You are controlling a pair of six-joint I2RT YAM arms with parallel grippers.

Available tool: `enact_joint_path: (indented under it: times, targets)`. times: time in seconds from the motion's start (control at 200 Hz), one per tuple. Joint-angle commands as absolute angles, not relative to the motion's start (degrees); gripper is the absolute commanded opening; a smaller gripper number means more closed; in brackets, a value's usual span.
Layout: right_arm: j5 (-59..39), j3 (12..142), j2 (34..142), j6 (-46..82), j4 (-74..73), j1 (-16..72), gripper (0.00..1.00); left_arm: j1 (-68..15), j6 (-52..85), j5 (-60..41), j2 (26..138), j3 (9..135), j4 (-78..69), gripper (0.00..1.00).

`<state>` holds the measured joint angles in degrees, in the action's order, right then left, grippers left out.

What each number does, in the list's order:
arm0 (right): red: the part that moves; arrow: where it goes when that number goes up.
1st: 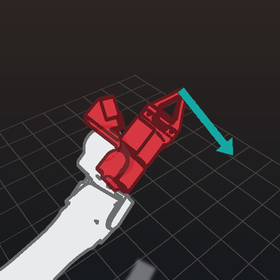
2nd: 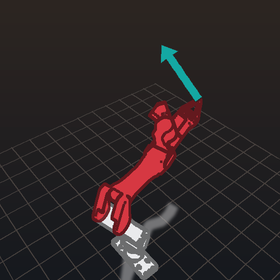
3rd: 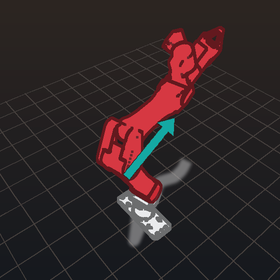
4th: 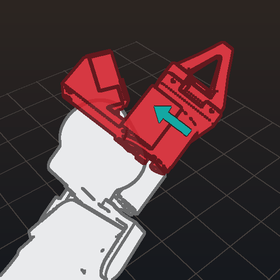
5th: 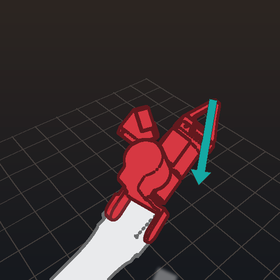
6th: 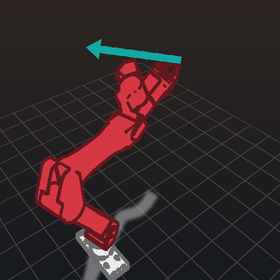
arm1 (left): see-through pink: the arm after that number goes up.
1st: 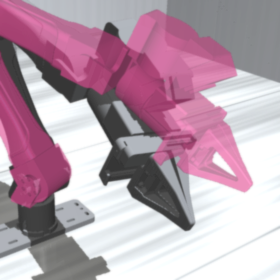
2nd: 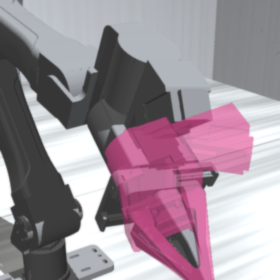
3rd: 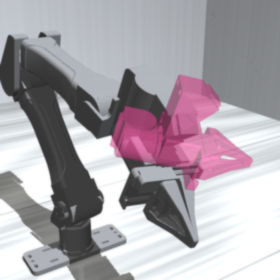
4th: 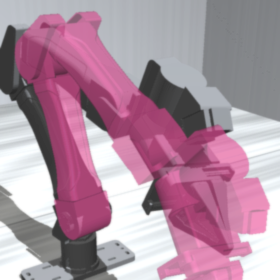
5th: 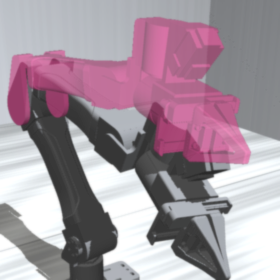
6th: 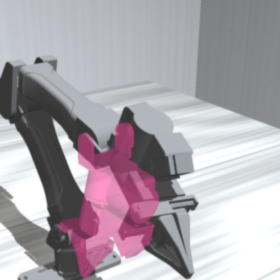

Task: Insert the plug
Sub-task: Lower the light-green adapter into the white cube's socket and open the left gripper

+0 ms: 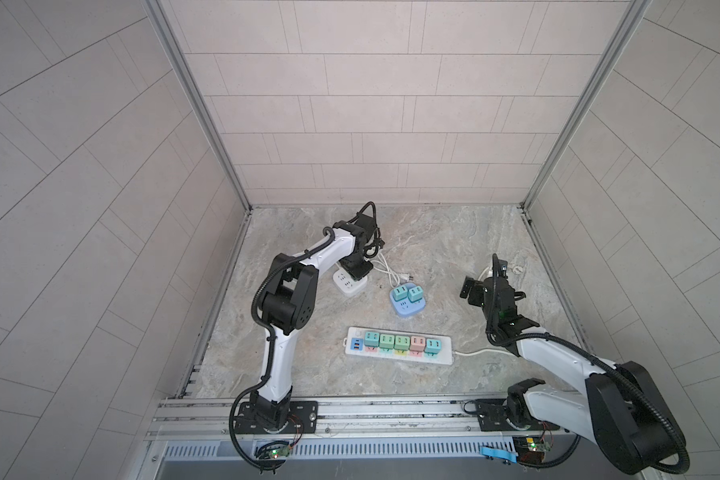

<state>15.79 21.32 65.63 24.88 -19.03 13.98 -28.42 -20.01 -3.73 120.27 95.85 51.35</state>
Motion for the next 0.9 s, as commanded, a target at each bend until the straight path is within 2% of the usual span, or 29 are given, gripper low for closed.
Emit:
enact_joint_path:
  times: [0.0,0.355,0.53,0.64,0.721,0.891]
  targets:
    - [16.1,22.7,65.8,24.5,-18.7,14.4,1.0,-32.8,-19.8,-9.8,120.7,90.6,54.1,0.0]
    - [16.3,22.8,65.7,24.5,-18.6,14.5,1.0,-39.0,-18.1,-8.4,115.4,86.5,52.7,0.0]
    - [16.3,22.7,65.7,24.4,-18.7,14.5,1.0,-38.9,-17.3,-7.5,112.6,85.0,50.3,0.3]
    - [16.3,22.7,65.7,24.5,-18.5,14.6,1.0,-38.9,-17.1,-6.6,110.4,84.4,49.0,0.43]
    - [16.9,22.6,65.5,24.7,-18.4,14.5,1.0,-39.0,-17.1,-5.7,109.0,84.6,48.8,0.49]
    - [17.4,22.3,64.8,25.0,-18.2,14.4,1.0,-38.8,-16.3,-2.9,103.9,83.8,46.8,0.55]
